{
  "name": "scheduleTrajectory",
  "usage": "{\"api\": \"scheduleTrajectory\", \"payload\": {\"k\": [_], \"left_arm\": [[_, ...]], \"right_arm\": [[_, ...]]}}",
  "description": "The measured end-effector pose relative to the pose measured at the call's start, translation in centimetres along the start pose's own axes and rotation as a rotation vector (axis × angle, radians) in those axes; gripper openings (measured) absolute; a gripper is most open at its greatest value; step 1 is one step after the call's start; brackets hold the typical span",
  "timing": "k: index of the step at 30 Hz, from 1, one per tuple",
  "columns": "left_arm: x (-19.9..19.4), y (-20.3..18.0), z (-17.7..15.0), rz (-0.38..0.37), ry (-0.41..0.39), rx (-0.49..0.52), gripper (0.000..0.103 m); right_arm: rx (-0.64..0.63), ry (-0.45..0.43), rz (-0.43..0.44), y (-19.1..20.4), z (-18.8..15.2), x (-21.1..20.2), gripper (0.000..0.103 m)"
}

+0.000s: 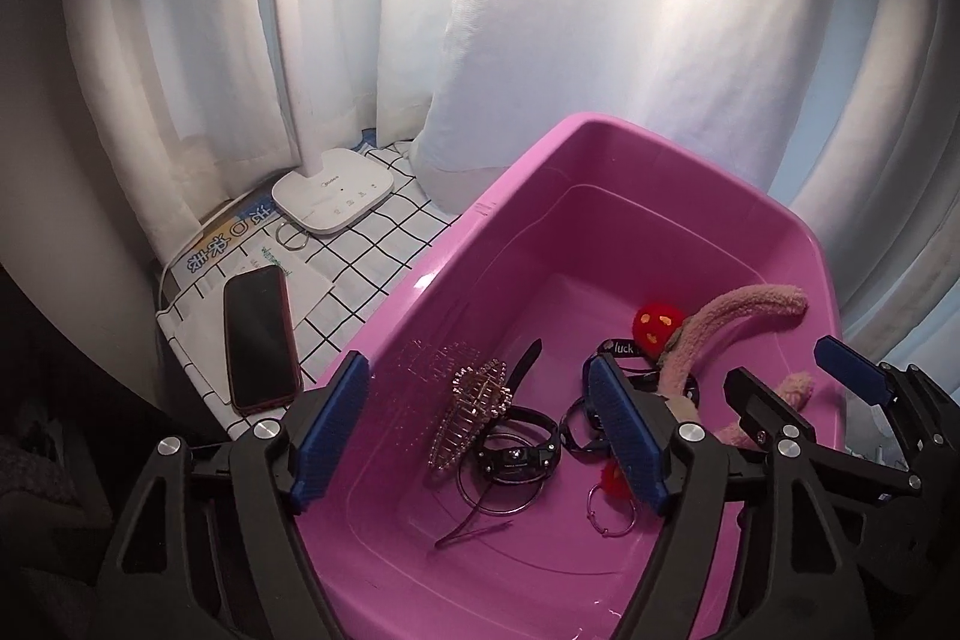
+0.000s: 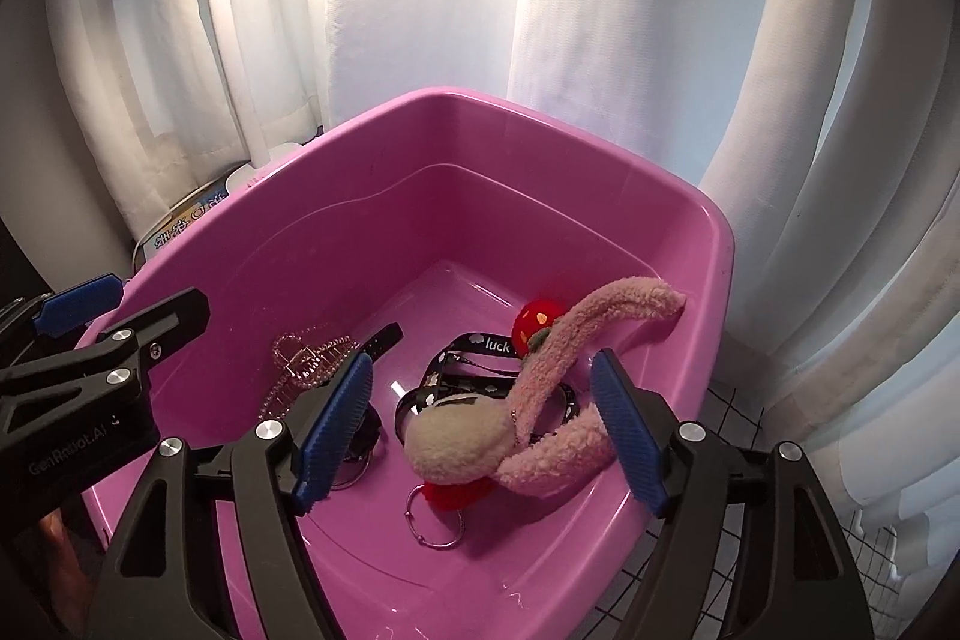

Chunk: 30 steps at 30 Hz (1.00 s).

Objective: Organize jewelry

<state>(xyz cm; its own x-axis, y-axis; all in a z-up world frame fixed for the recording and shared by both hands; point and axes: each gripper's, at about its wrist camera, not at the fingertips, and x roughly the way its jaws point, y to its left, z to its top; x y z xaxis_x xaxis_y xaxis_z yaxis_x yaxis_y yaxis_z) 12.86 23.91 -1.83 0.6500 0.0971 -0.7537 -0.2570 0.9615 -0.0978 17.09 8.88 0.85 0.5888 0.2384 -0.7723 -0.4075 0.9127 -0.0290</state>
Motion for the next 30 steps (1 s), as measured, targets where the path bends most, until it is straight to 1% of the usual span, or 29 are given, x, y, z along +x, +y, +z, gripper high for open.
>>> {"api": "scheduleTrajectory", "payload": {"k": [1,6,9,13,15,17,23,30], "left_arm": [[-0.2,0.1,0.0,0.002,-0.001,-0.004,0.081],[-1.1,0.0,-0.1,0.005,0.007,-0.002,0.089],[-1.7,-0.5,-0.3,0.02,0.014,0.017,0.091],[-2.6,-1.1,-0.8,0.03,0.022,0.025,0.094],[-3.0,-1.4,-1.0,0.038,0.02,0.031,0.094],[-3.2,-1.8,-1.3,0.045,0.026,0.039,0.095],[-3.6,-2.8,-2.3,0.04,0.048,0.055,0.095],[-3.5,-4.2,-3.3,0.031,0.066,0.074,0.096]], "right_arm": [[0.001,-0.003,-0.003,0.0,0.1,-0.2,0.072],[0.012,-0.016,-0.033,-0.3,0.0,-1.5,0.072],[0.029,-0.02,-0.049,-0.6,-0.6,-2.3,0.072],[0.074,-0.022,-0.045,-1.4,-1.9,-3.5,0.072],[0.096,-0.018,-0.039,-1.8,-2.6,-4.0,0.072],[0.111,-0.011,-0.053,-2.1,-3.2,-4.3,0.072],[0.171,0.006,-0.081,-3.8,-4.9,-5.2,0.072],[0.219,0.027,-0.088,-5.0,-6.7,-5.7,0.072]]}}
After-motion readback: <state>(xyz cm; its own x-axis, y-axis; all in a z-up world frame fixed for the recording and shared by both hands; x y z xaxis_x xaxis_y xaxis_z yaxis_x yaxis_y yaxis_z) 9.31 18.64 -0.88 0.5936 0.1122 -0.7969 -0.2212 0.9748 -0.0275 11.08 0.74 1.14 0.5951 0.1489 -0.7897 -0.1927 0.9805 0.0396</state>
